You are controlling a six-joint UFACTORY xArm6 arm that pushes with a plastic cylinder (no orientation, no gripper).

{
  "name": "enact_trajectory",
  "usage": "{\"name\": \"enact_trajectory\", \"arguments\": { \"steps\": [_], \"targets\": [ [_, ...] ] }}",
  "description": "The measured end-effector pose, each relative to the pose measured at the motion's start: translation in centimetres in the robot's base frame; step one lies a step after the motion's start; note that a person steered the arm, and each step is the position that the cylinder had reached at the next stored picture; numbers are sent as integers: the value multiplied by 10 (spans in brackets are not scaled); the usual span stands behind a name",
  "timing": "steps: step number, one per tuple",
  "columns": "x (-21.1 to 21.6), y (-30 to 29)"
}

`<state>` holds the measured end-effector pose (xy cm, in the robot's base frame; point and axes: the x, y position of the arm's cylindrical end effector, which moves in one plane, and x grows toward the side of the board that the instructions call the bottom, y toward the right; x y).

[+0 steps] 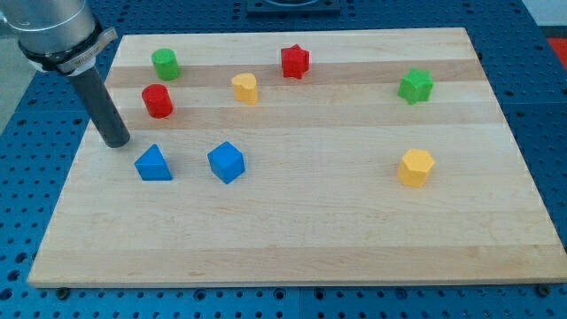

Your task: Move red circle and yellow heart to right side

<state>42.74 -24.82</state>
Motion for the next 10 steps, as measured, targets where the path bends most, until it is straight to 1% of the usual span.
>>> {"name": "enact_trajectory", "arguments": {
  "steps": [1, 2, 3, 4, 6, 7, 8, 10],
  "targets": [
    [-10, 0],
    [-37, 4],
    [-37, 32],
    [-37, 32],
    [-37, -29],
    [-90, -30],
    [-84, -25],
    [-44, 32]
  ]
}}
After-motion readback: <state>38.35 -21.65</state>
